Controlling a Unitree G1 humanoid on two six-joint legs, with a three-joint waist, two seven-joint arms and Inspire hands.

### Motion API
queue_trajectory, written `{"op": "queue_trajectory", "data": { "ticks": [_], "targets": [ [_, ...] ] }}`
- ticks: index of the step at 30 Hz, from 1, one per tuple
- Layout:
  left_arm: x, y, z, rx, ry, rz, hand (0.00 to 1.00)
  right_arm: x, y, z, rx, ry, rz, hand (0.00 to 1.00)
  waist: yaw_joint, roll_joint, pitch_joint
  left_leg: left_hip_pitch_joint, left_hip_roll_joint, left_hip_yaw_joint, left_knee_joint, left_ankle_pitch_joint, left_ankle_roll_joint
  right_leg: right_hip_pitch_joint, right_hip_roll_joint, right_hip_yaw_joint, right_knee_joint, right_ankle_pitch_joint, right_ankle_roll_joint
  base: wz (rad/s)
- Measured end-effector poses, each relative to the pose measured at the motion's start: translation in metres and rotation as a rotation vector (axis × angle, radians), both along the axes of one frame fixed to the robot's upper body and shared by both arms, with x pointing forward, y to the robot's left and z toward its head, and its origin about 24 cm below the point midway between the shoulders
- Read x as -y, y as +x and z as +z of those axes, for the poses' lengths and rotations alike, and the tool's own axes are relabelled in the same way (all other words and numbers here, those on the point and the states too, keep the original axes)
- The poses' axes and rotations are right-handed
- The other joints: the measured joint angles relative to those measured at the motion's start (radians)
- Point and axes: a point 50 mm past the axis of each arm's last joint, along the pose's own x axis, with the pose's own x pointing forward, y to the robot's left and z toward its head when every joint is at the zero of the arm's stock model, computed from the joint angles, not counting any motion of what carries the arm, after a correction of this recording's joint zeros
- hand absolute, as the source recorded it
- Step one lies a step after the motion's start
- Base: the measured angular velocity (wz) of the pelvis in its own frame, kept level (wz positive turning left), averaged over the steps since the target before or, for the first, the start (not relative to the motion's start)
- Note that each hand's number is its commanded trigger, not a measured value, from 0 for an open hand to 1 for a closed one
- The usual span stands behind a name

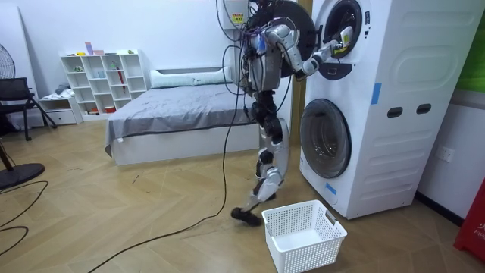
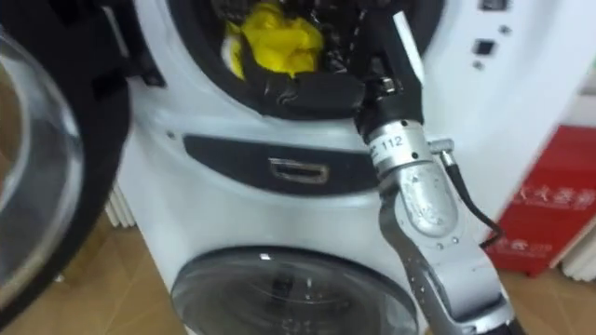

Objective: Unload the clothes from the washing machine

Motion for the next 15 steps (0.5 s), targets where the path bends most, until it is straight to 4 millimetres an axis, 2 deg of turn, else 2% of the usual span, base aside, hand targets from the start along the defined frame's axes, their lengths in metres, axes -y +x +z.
{"op": "queue_trajectory", "data": {
  "ticks": [1, 2, 3, 4, 5, 6, 7, 8, 9, 11, 15],
  "targets": [
    [0.001, 0.003, 0.0, 0.006, -0.001, -0.004, 0.0, 0.001, 0.0, 0.0, -0.003, -0.003, 0.0, 0.0, 0.0, 0.005, 0.0008, 0.005, 0.006, -0.008, -0.004, 0.0, 0.0, -0.027, 0.015, 0.002, -0.019, -0.013, -0.005, 0.25],
    [0.002, 0.005, 0.001, 0.01, -0.002, -0.012, 0.0, 0.003, 0.001, -0.001, -0.014, -0.004, -0.007, 0.0, -0.003, 0.014, 0.0011, 0.012, 0.018, -0.024, -0.005, 0.0, 0.0, -0.065, 0.046, 0.011, -0.092, -0.021, -0.007, 0.35],
    [0.002, 0.005, 0.001, 0.009, -0.002, -0.018, 0.0, 0.004, 0.002, -0.001, -0.022, -0.002, -0.015, 0.0, -0.014, 0.016, 0.0003, 0.02, 0.022, -0.04, -0.007, 0.0, 0.0, -0.086, 0.065, 0.021, -0.203, -0.011, -0.018, 0.4],
    [0.002, 0.004, 0.001, 0.005, -0.001, -0.022, 0.0, 0.005, 0.002, -0.001, -0.025, 0.0, -0.018, 0.0, -0.015, 0.016, 0.0001, 0.028, 0.021, -0.041, -0.01, 0.0, 0.0, -0.091, 0.07, 0.031, -0.263, 0.006, -0.024, 0.37],
    [0.003, 0.001, -0.001, -0.003, 0.002, -0.029, 0.0, 0.005, 0.002, -0.001, -0.028, 0.001, -0.02, 0.0, -0.016, 0.012, -0.003, 0.046, 0.015, -0.041, -0.021, -0.002, -0.003, -0.103, 0.071, 0.045, -0.358, 0.093, -0.026, 0.44],
    [0.005, -0.002, -0.002, -0.015, 0.003, -0.034, 0.0, 0.005, 0.002, -0.002, -0.032, 0.001, -0.026, 0.0, -0.021, 0.02, -0.0076, 0.071, 0.015, -0.042, -0.039, -0.006, -0.009, -0.094, 0.072, 0.043, -0.381, 0.173, -0.029, 0.4],
    [0.006, -0.004, -0.003, -0.02, 0.004, -0.037, 0.0, 0.006, 0.003, -0.003, -0.034, -0.002, -0.031, 0.0, -0.02, 0.027, -0.0147, 0.083, 0.021, -0.042, -0.058, -0.006, -0.01, -0.085, 0.078, 0.045, -0.399, 0.178, -0.029, 0.16],
    [0.008, -0.006, -0.004, -0.022, 0.006, -0.035, 0.0, 0.007, 0.003, -0.001, -0.028, -0.008, -0.036, 0.0, -0.003, 0.04, -0.0193, 0.105, 0.033, -0.04, -0.089, -0.007, -0.013, -0.059, 0.097, 0.045, -0.433, 0.188, -0.037, -0.12],
    [0.007, -0.01, -0.004, -0.027, 0.014, -0.029, 0.0, 0.008, 0.003, -0.001, -0.028, -0.011, -0.039, 0.0, 0.007, 0.048, -0.0189, 0.119, 0.042, -0.04, -0.106, -0.004, -0.018, -0.04, 0.107, 0.043, -0.458, 0.196, -0.04, -0.15],
    [0.003, -0.021, -0.005, -0.047, 0.027, -0.011, 0.0, 0.009, 0.004, -0.001, -0.035, -0.005, -0.043, 0.0, 0.011, 0.05, -0.0197, 0.134, 0.053, -0.04, -0.117, -0.004, -0.023, -0.012, 0.124, 0.041, -0.496, 0.205, -0.045, -0.05],
    [0.001, -0.042, -0.009, -0.098, 0.031, 0.007, 0.0, 0.004, 0.002, -0.001, -0.027, -0.024, -0.031, 0.0, 0.011, 0.045, -0.0224, 0.144, 0.069, -0.038, -0.129, -0.011, -0.035, 0.008, 0.147, 0.042, -0.54, 0.216, -0.054, -0.06]
  ]
}}
